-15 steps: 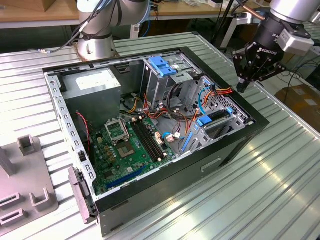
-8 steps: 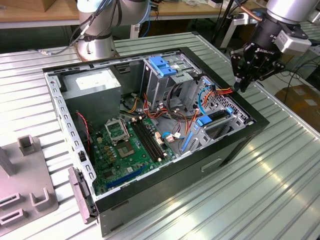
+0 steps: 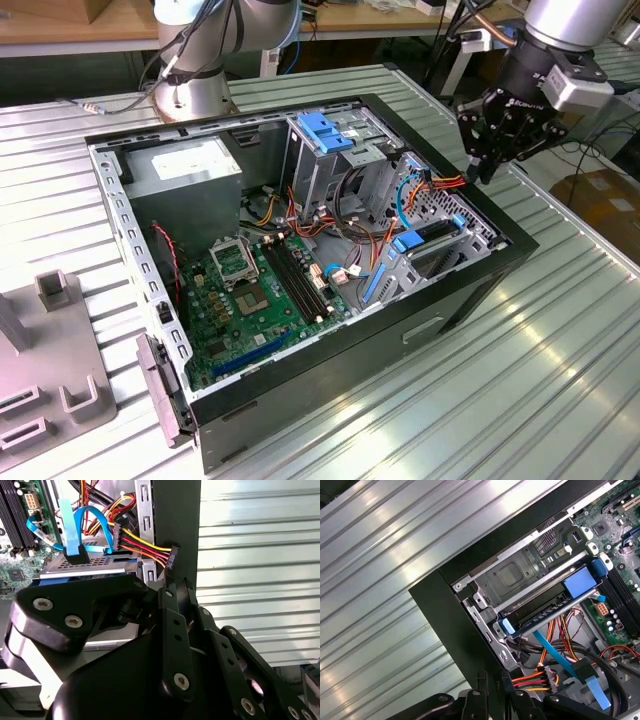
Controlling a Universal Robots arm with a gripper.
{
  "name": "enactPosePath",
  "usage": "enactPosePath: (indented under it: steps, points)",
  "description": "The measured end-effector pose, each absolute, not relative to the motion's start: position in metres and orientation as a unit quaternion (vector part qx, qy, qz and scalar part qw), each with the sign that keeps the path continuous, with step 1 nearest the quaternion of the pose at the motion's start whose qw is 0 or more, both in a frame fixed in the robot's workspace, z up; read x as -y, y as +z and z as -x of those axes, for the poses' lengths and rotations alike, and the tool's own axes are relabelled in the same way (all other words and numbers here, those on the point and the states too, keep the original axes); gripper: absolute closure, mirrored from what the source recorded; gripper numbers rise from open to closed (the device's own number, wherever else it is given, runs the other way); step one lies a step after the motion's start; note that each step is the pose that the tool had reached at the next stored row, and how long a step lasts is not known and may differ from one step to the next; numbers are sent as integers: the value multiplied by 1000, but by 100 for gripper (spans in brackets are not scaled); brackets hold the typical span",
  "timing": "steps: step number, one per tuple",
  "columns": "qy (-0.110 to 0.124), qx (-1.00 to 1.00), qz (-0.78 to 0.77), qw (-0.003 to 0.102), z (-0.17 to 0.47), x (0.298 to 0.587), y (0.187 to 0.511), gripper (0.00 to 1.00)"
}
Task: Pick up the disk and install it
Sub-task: 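Insert the first disk wire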
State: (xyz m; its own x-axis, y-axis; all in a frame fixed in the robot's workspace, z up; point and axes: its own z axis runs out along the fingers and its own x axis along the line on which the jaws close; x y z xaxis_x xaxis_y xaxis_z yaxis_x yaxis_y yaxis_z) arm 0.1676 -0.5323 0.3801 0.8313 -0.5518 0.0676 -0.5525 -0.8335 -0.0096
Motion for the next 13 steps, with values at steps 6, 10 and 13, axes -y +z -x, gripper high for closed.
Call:
enactPosePath:
  steps: [6, 10, 13]
  points:
    - [36, 282, -959, 4, -166, 530, 377, 76]
    - [36, 267, -963, 4, -165, 529, 376, 76]
    - [36, 254, -966, 3, -166, 529, 375, 76]
